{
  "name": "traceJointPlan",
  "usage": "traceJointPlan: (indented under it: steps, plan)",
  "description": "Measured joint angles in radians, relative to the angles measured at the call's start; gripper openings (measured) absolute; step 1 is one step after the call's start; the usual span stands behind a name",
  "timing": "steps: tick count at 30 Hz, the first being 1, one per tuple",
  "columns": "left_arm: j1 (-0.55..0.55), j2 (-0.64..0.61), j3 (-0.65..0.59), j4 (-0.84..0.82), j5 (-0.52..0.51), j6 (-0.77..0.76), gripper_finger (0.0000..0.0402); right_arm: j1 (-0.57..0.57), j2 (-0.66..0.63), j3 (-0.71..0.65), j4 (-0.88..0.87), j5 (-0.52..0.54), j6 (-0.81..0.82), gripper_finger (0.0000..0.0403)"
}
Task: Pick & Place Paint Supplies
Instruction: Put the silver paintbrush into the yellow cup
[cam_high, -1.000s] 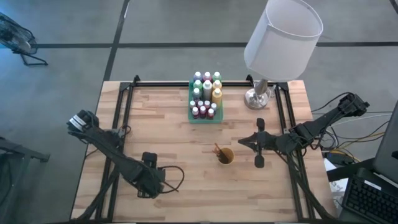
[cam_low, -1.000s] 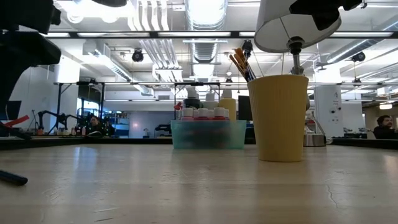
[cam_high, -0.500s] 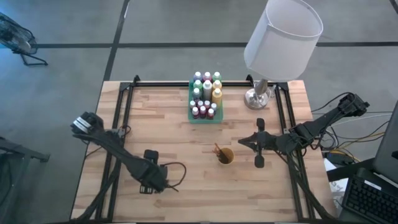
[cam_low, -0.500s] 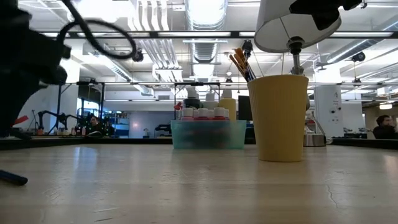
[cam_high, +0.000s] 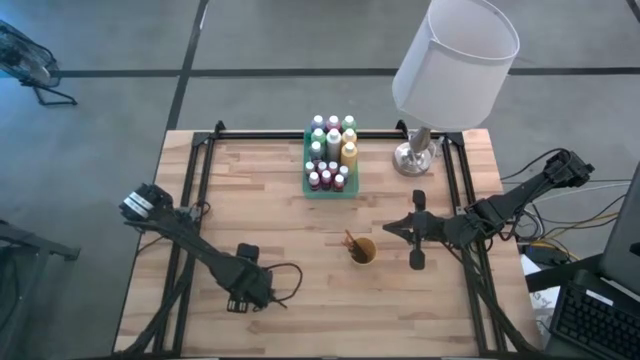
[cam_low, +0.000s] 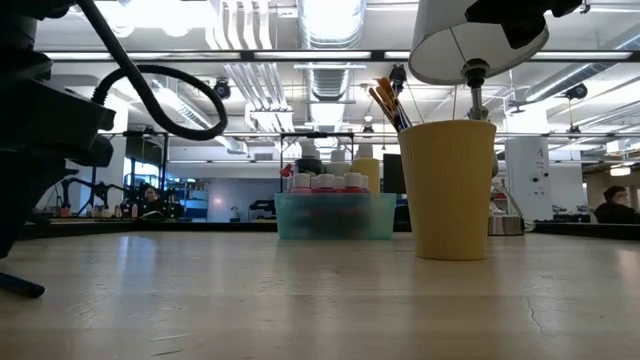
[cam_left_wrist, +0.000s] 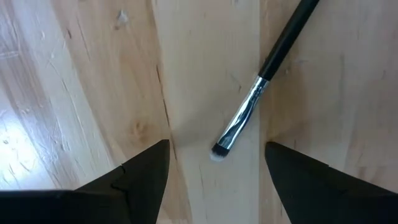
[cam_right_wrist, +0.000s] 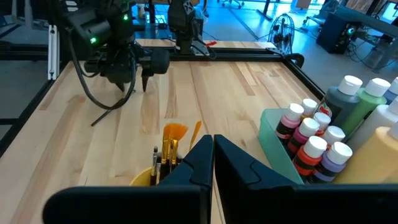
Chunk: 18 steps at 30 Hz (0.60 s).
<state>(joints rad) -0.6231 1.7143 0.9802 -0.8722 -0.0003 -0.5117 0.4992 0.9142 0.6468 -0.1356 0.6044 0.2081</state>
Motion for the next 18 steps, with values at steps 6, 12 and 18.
traceJointPlan:
  steps: [6, 12, 18]
  plan:
    - [0.002, 0.01, 0.001, -0.002, 0.024, 0.009, 0.0264, 0.0, 0.0, 0.0, 0.0, 0.0, -0.002, 0.0008]
    - [0.007, 0.011, 0.003, 0.0, 0.068, 0.015, 0.0223, 0.0, 0.0, 0.0, 0.0, 0.0, -0.002, 0.0008]
    - [0.016, 0.012, 0.003, -0.001, 0.088, 0.022, 0.0181, 0.0, 0.0, 0.0, 0.0, 0.0, -0.002, 0.0008]
